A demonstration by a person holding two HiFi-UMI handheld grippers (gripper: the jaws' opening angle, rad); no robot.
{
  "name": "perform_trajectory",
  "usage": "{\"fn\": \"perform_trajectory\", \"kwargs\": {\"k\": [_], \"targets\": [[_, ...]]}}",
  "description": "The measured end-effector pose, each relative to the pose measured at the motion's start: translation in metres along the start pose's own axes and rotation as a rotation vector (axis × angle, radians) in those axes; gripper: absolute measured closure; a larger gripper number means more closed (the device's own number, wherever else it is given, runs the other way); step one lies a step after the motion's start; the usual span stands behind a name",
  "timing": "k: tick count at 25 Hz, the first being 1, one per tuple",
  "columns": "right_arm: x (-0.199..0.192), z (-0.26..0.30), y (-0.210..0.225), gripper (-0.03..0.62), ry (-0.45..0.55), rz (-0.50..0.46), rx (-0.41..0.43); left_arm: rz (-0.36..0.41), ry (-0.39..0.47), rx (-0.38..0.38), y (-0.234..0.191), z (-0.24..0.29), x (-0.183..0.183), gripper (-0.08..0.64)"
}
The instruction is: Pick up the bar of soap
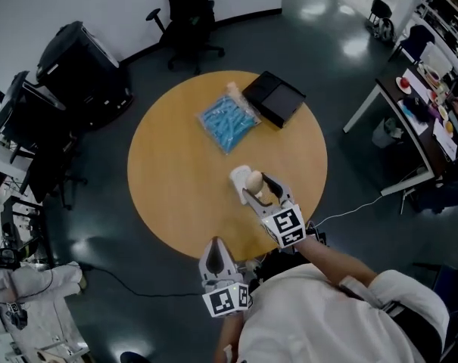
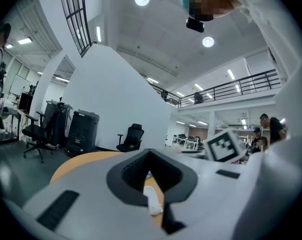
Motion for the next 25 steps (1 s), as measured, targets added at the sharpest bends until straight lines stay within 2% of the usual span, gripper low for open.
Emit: {"fn": "perform_trajectory", "kwargs": {"k": [2,4,6,8,11,17,25], "targets": [[0.044,-0.056,-0.011,0.321,0.14,-0.013,0.022,0.01,0.025,-0.015,0.005,0.002,0.009,0.557],[0.061,-0.104,-0.018,0.321,0.217,-0.002,0.03,0.02,0.032,-0.02,0.008,0.002,0.011,0.557],[0.045,-0.128,-0.019,0.321,0.201,0.031,0.021,0.018,0.025,-0.021,0.009,0.006,0.007,0.557],[0.013,-0.135,-0.015,0.321,0.136,0.066,0.004,0.003,0.009,-0.03,0.012,0.008,-0.001,0.557],[-0.012,-0.141,-0.01,0.321,0.084,0.048,-0.005,-0.012,-0.014,-0.05,0.023,0.006,-0.011,0.557],[-0.017,-0.148,-0.011,0.321,0.086,0.074,0.003,0.007,-0.023,-0.079,0.035,0.003,-0.014,0.557],[-0.017,-0.145,-0.018,0.321,0.084,0.049,0.029,0.01,-0.023,-0.083,0.039,0.001,-0.014,0.557]]}}
Point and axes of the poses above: the fingertips, and each gripper's own axes: z forward along the fingers, y to its right, x out of its top, the point moved 2 cm from there along -z, backward along the fingers, and after that the axes turned 4 degrees about x, right-handed, at the moved point
